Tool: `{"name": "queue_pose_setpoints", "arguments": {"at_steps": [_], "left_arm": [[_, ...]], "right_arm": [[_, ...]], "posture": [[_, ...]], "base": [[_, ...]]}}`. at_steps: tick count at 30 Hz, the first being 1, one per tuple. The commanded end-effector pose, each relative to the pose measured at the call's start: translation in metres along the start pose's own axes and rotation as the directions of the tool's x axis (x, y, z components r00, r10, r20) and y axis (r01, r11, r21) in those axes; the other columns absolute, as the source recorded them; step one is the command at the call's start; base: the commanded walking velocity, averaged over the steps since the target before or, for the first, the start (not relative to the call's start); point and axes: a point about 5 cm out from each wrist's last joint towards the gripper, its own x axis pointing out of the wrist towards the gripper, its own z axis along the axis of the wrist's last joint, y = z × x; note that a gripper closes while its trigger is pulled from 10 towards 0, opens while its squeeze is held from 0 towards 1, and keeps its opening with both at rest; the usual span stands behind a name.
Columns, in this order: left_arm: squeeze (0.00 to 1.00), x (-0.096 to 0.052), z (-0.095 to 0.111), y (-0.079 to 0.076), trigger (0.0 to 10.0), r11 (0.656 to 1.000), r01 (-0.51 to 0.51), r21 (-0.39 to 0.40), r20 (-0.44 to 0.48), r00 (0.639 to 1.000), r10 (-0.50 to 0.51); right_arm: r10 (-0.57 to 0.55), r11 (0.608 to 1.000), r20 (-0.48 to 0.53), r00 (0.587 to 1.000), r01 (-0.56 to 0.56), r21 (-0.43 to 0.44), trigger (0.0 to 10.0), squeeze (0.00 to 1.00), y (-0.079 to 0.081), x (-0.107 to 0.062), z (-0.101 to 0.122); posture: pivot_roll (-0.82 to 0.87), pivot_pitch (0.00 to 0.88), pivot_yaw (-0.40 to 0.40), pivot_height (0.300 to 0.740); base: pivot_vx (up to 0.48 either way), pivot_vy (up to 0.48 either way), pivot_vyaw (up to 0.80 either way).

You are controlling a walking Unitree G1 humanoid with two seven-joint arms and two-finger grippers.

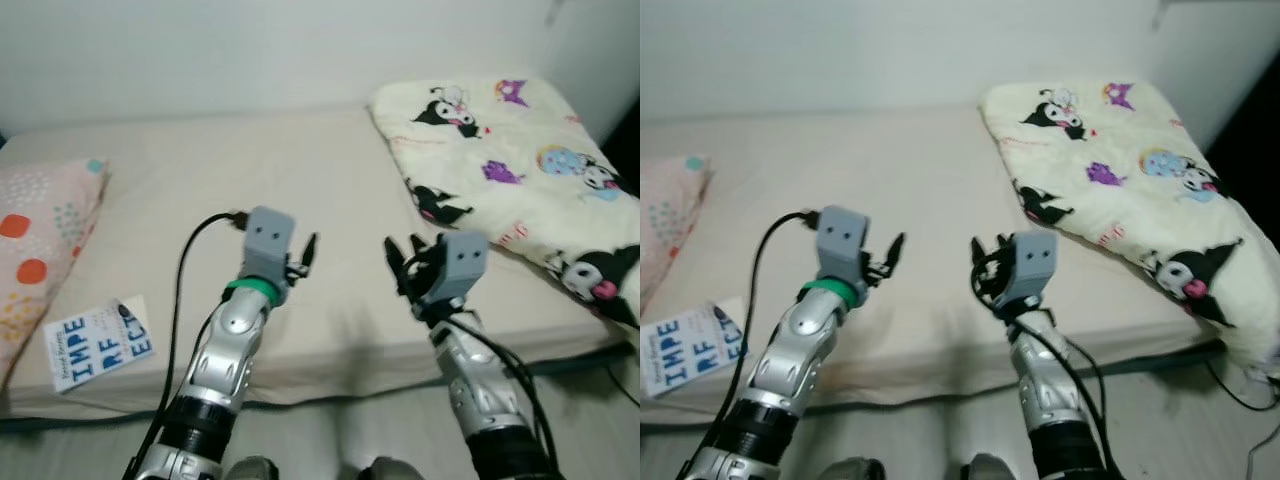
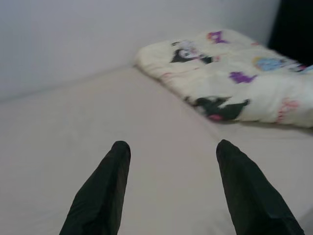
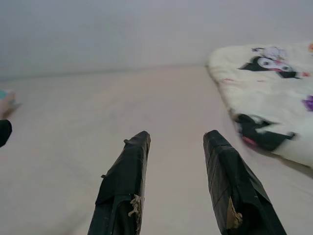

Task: Clean up the room

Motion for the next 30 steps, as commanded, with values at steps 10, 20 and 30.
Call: {"name": "queue_pose_setpoints", "arguments": {"at_steps": [10,20,30], "left_arm": [[0.0,-0.0013,-0.0039,0.0045,10.0,1.0,-0.016,0.011,-0.015,1.0,0.016],[0.0,-0.0007,-0.0039,0.0049,10.0,1.0,-0.015,0.011,-0.015,1.0,0.016],[0.0,-0.0003,-0.0047,0.0049,10.0,1.0,-0.015,0.013,-0.02,1.0,0.015]], "right_arm": [[0.004,1.0,-0.011,1.0,-0.004,0.012,10.0,0.0,0.0039,-0.0008,-0.0038],[0.012,1.0,-0.001,1.0,-0.012,0.027,10.0,0.0,0.0057,-0.0006,-0.0025],[0.001,1.0,-0.02,1.0,0.0,0.007,10.0,0.0,0.0046,-0.0002,-0.0044]], "posture": [[-0.06,0.027,0.048,0.74],[-0.06,0.028,0.05,0.74],[-0.06,0.027,0.052,0.74]], "base": [[0.0,-0.38,0.0],[0.0,-0.377,0.0],[0.0,-0.347,0.1]]}}
